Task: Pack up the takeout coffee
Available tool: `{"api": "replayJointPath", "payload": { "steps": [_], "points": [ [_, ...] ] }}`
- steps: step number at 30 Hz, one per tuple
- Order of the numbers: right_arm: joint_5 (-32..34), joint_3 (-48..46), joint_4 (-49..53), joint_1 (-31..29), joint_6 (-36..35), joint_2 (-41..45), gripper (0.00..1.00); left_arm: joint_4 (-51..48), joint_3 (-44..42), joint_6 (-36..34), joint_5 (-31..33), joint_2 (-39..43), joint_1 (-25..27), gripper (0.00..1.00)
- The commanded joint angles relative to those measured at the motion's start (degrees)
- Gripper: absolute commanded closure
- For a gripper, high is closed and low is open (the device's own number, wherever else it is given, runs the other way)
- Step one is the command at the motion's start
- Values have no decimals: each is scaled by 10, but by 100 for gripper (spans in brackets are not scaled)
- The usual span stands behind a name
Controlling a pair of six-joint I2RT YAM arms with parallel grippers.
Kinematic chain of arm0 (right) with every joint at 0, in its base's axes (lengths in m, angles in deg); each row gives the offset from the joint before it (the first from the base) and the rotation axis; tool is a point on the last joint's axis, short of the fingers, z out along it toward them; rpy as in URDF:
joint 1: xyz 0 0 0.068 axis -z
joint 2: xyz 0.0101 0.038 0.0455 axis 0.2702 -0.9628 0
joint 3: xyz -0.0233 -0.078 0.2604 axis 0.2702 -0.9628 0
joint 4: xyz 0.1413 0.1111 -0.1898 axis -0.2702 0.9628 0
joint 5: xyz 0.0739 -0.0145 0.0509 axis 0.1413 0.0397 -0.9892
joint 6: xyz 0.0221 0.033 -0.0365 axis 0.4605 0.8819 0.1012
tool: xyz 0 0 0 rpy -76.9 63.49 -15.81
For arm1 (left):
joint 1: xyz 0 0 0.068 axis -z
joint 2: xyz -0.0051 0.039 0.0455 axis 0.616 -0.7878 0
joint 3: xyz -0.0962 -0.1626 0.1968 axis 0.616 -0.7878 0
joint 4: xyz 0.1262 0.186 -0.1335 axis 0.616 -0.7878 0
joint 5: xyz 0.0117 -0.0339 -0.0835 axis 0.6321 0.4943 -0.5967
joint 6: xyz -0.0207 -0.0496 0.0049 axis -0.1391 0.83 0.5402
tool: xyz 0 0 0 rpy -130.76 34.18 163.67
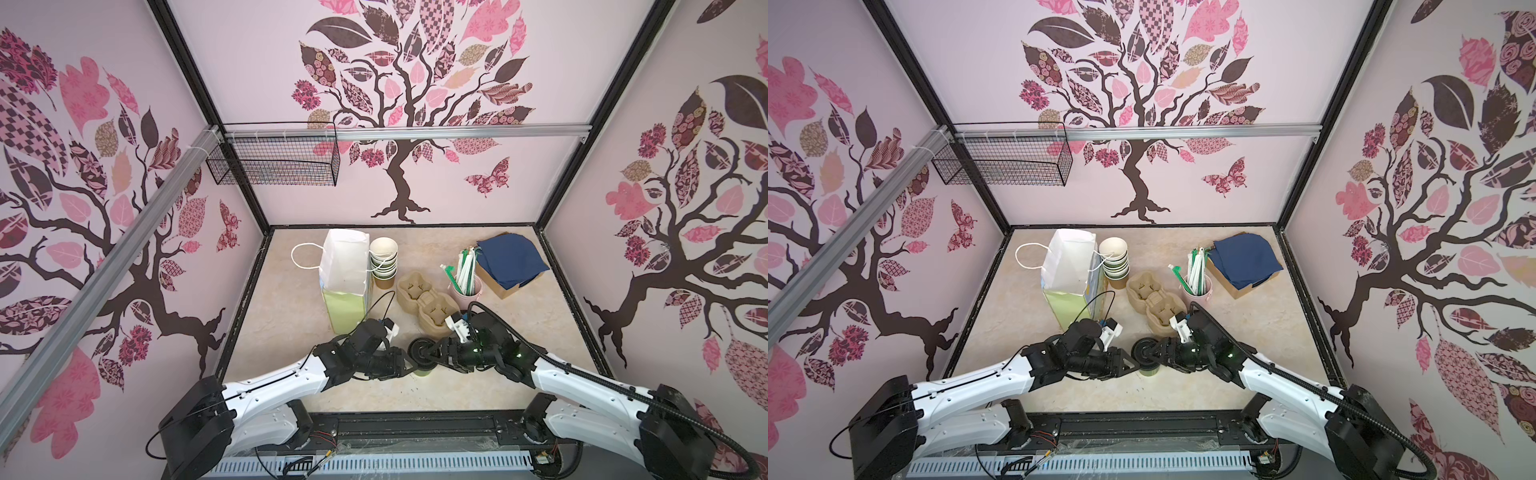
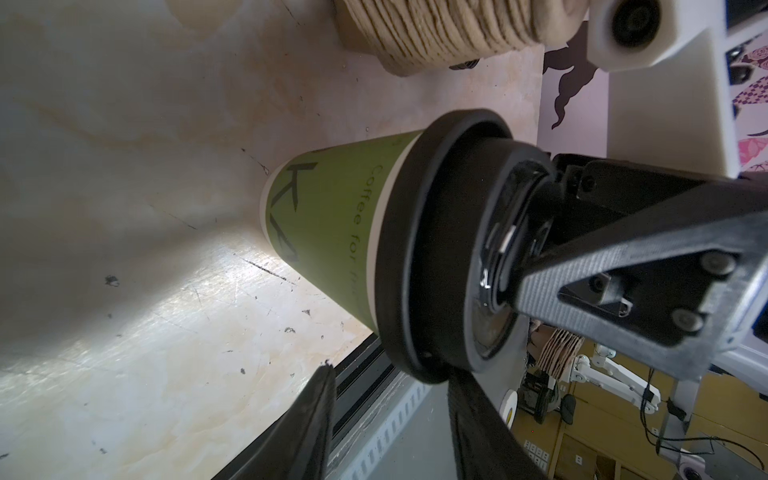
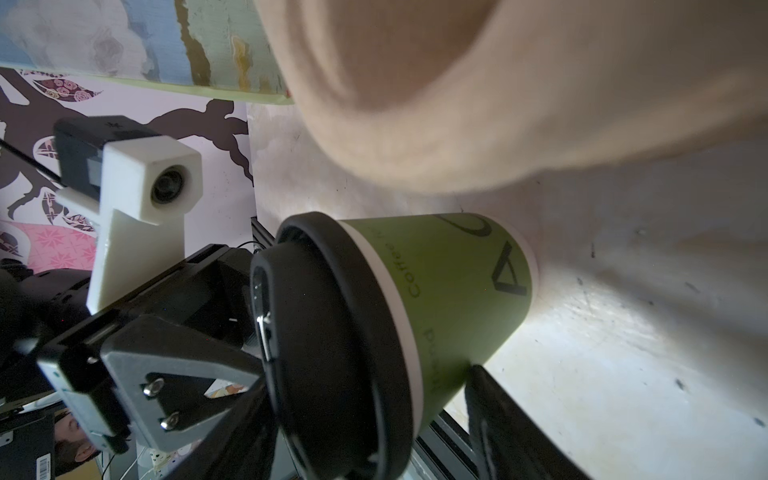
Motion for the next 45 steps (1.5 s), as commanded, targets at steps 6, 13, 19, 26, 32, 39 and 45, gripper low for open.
{"api": "replayJointPath", "payload": {
  "steps": [6, 13, 19, 26, 32, 39, 45],
  "points": [
    [19, -12, 52, 1, 5, 12, 29, -133, 28, -37, 97, 35, -3, 46],
    [13, -14, 34, 1, 17, 17, 28, -131, 64, -45, 95, 66, -3, 40],
    [14, -4, 18, 1, 30, 41, 21, -129, 86, -45, 110, 81, -3, 36],
    [18, 5, 20, 0, 29, 67, 15, -121, 104, -49, 119, 59, -3, 28],
    [38, 18, 108, 1, 9, 128, 16, -116, 124, -53, 128, 26, -9, 19],
    [57, -25, 196, 0, 7, 228, 24, -105, 132, -57, 118, -2, -13, 17],
    [34, -31, 155, 1, -1, 185, 28, -101, 128, -56, 106, -17, -18, 19]
  ]
}}
